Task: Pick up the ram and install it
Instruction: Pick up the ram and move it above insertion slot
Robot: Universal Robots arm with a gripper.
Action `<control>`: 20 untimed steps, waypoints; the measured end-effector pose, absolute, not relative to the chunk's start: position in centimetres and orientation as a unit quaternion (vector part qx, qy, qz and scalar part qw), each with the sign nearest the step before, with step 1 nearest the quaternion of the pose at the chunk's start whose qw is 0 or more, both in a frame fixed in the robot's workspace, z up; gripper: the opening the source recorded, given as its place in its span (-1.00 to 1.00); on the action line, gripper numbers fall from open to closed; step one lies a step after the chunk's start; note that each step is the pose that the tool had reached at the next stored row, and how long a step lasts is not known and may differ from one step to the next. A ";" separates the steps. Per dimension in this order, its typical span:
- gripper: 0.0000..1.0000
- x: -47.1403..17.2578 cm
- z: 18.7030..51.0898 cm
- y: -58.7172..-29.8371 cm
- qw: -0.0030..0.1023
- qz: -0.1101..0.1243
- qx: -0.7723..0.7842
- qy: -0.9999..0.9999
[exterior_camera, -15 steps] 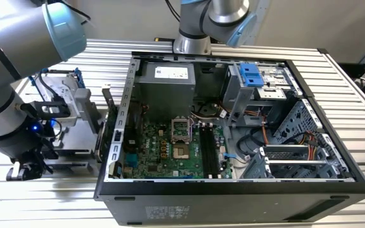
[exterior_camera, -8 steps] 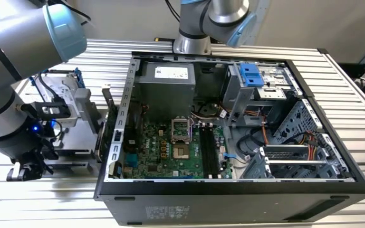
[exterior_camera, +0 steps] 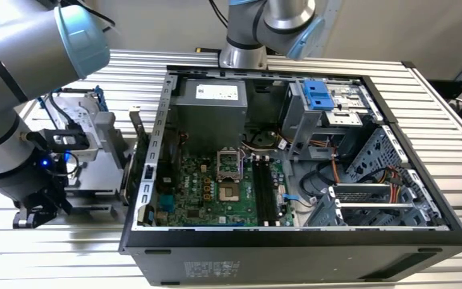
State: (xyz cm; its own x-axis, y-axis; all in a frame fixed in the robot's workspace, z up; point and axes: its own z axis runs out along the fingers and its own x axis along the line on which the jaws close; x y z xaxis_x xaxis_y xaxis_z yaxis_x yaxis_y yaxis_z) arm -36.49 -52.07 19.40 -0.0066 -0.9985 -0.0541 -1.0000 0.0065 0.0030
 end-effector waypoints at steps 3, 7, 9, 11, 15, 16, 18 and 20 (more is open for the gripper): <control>-1.00 -36.5 19.4 -52.1 0.018 0.020 -0.705 0.709; -1.00 -36.5 19.4 -52.1 0.018 0.020 -0.705 0.709; -1.00 -36.5 19.4 -52.1 0.018 0.020 -0.704 0.709; -1.00 -36.5 19.4 -52.1 0.019 0.021 -0.704 0.709; -1.00 -36.5 19.4 -52.1 0.019 0.021 -0.705 0.709; -1.00 -36.5 19.4 -52.1 0.019 0.021 -0.704 0.709; -1.00 -36.5 19.6 -52.1 0.019 0.021 -0.704 0.709; -1.00 -36.5 19.9 -52.1 0.019 0.021 -0.704 0.709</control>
